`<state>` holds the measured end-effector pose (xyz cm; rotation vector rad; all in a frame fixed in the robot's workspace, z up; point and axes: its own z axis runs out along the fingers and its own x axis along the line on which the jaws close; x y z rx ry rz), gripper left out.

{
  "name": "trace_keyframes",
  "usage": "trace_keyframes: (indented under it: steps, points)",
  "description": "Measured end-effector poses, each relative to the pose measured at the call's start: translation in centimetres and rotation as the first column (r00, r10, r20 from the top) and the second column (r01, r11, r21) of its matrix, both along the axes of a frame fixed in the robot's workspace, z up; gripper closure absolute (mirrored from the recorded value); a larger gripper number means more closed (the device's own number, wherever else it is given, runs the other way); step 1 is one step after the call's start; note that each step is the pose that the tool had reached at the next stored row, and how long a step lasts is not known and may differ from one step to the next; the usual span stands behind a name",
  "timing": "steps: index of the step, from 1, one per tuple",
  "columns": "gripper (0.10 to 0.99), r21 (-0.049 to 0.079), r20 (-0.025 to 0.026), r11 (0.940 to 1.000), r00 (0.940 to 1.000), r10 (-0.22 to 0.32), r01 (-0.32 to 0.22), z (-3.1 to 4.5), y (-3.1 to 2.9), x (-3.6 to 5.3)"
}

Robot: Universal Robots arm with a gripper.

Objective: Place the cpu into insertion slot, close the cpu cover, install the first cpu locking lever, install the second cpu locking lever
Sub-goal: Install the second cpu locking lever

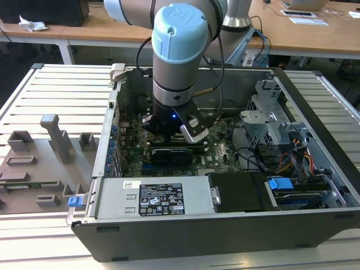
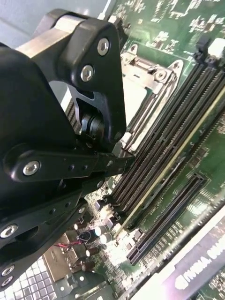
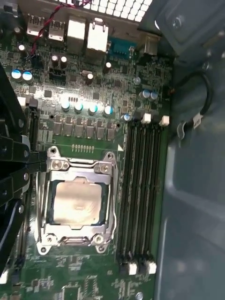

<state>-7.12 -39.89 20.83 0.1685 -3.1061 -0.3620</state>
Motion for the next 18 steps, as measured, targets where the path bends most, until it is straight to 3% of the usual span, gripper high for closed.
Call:
trace_keyframes:
  steps: [5,13,18]
  points:
    - [0.98,0.021,0.0004,0.9991,0.9993,0.037,-0.037,-0.37,0.0,-0.8]
    - [0.98,0.033,0.0012,0.9976,0.9982,0.061,-0.061,-1.11,0.18,-0.92]
    - [0.98,0.039,0.0015,0.9971,0.9978,0.066,-0.066,-1.21,0.76,-0.78]
